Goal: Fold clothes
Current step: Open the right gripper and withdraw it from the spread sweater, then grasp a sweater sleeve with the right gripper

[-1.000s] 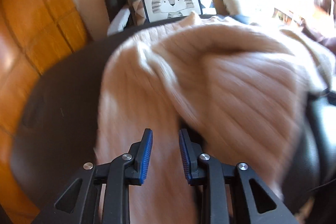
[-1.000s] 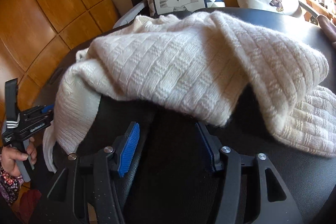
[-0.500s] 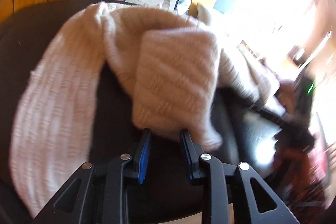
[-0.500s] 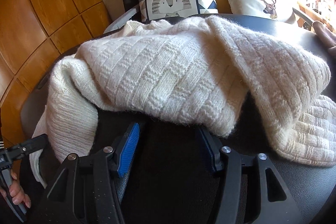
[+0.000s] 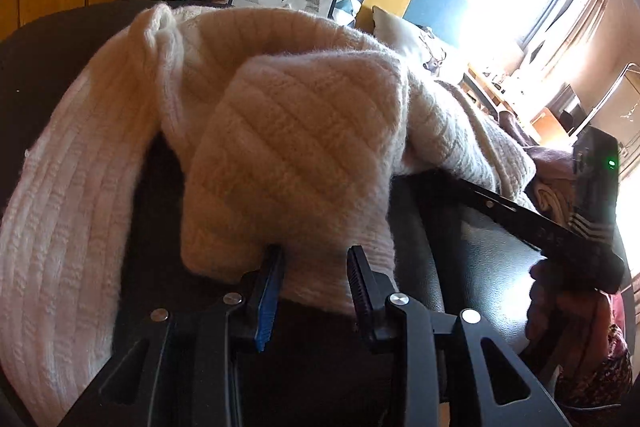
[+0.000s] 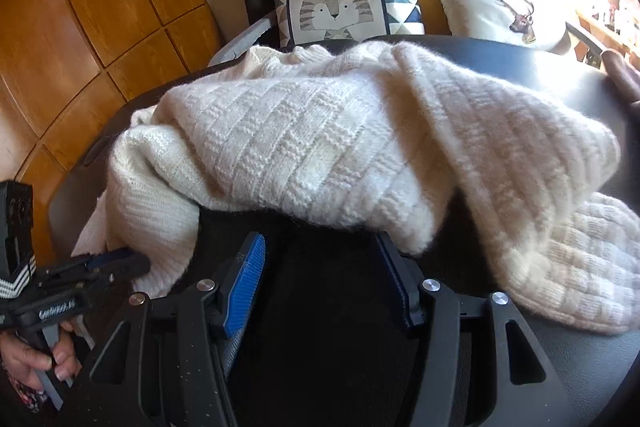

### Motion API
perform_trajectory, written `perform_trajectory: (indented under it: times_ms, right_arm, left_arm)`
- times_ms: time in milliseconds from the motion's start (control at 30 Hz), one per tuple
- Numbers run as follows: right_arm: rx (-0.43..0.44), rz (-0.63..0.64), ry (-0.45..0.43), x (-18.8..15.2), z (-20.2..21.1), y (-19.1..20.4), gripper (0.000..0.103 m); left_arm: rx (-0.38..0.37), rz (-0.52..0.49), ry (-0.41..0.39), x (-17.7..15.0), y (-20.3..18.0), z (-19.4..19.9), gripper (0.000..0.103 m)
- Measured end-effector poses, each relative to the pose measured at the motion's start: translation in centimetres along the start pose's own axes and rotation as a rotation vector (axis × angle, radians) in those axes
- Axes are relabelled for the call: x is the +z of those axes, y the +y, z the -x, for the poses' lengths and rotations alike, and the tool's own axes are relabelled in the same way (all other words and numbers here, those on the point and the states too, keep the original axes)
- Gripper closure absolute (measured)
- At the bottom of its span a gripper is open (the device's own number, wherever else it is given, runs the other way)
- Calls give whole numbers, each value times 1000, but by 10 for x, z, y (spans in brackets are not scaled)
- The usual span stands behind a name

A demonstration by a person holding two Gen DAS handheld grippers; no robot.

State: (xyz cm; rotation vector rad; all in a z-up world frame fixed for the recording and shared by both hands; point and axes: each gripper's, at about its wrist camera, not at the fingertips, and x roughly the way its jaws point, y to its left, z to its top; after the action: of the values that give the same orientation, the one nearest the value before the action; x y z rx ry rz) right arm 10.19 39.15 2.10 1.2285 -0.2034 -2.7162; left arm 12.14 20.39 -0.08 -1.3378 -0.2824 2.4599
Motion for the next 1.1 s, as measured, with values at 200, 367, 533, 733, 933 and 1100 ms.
perform_trajectory:
  times_ms: [200, 367, 533, 733, 933, 1100]
  right_arm:
    - [-377, 209, 0, -22, 36, -34, 44]
    - [-461, 240, 86, -42, 40, -89, 44]
    - [-363, 176, 74, -39, 36, -125, 37]
    - [-245, 48, 43, -28, 26, -153, 42]
    - [-253, -33, 60, -15, 26, -165, 92]
    - [-140, -166, 10, 1, 46, -174, 92]
  left_arm:
    - [99, -83, 12, 10, -20, -9, 70]
    - [89, -76, 29, 11, -18, -4, 70]
    - [38, -7, 70, 22, -8, -6, 70]
    - [56, -60, 75, 27, -11, -7, 70]
    - [64, -75, 63, 29, -14, -5, 70]
    - [63, -87, 57, 31, -15, -3, 70]
